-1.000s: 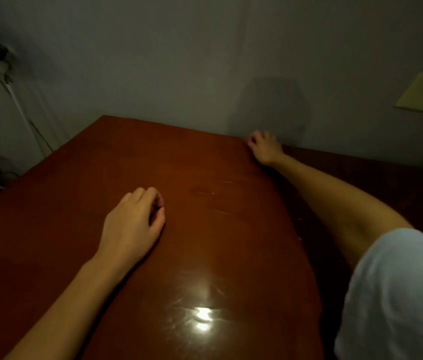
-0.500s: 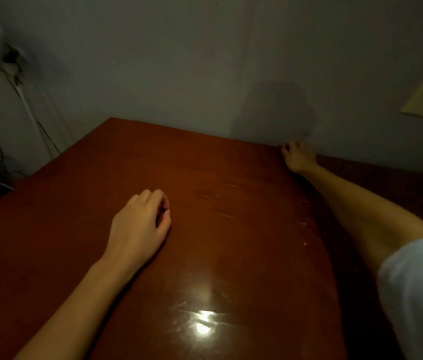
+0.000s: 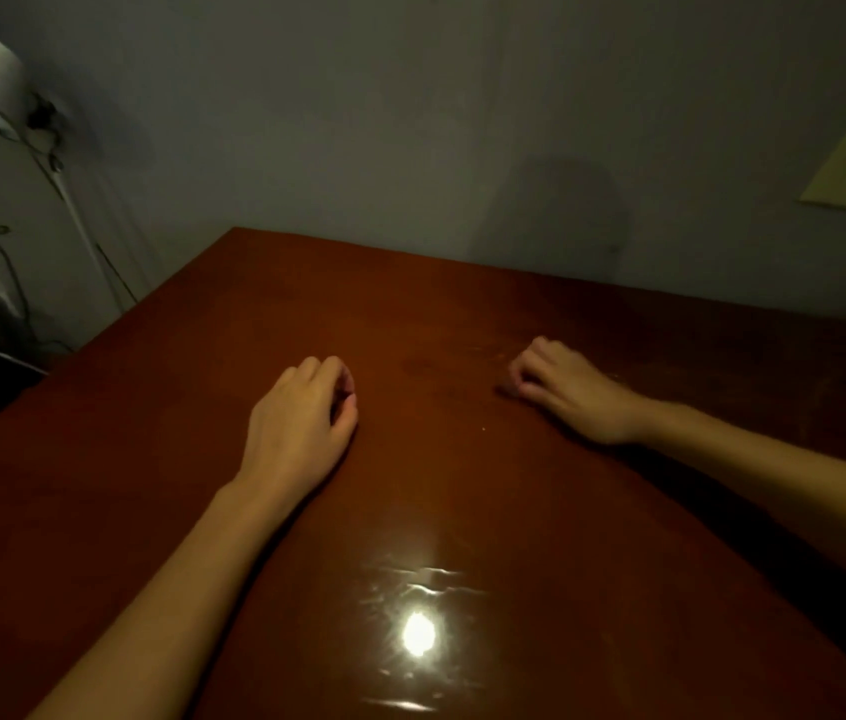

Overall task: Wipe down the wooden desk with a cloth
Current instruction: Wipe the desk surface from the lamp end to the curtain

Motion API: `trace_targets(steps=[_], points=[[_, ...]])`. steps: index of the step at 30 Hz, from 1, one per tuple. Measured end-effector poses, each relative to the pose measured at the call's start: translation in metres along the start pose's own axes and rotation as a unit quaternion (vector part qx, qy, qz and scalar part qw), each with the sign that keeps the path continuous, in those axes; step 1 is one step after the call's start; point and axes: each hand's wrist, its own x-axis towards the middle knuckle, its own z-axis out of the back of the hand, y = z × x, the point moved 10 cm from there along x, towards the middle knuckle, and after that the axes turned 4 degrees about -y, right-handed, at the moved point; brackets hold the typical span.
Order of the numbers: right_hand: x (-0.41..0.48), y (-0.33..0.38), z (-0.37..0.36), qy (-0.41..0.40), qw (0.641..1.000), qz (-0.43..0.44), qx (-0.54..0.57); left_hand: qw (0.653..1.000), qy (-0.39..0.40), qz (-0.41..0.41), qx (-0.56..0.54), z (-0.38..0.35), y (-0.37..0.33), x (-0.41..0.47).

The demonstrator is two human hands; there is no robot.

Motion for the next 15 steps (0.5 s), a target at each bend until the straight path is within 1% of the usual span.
trace_targets(steps=[3, 4, 6, 8, 10, 12, 13, 14, 15], points=[[0.018, -0.078, 0.007, -0.023, 0.987, -0.155, -0.042, 1.0, 0.0, -0.003, 0.005, 0.0, 0.0, 0.001], [0.029, -0.088, 0.004, -0.025, 0.981, -0.188, -0.047, 1.0, 0.001, -0.002, 0.003, 0.0, 0.0, 0.001], [0.055, -0.08, -0.006, -0.03, 0.976, -0.208, -0.048, 1.0, 0.003, -0.003, -0.002, 0.0, 0.0, 0.0], [0.072, -0.04, -0.017, -0.032, 0.983, -0.175, -0.04, 1.0, 0.005, -0.003, -0.002, 0.0, 0.0, 0.0], [0.065, 0.017, -0.026, -0.016, 0.995, -0.089, -0.03, 1.0, 0.008, -0.002, -0.002, 0.001, 0.0, 0.0], [0.029, 0.067, -0.027, 0.01, 1.0, 0.016, -0.007, 1.0, 0.006, -0.001, -0.002, 0.001, 0.001, 0.0], [0.007, 0.079, -0.025, 0.026, 0.999, 0.047, 0.01, 1.0, 0.007, -0.001, -0.003, 0.0, 0.001, -0.001], [-0.012, 0.077, -0.019, 0.035, 0.998, 0.055, 0.021, 1.0, 0.007, -0.001, -0.003, 0.0, 0.0, -0.001], [-0.026, 0.061, -0.011, 0.035, 0.998, 0.036, 0.025, 1.0, 0.008, -0.001, -0.004, 0.0, -0.001, -0.001]])
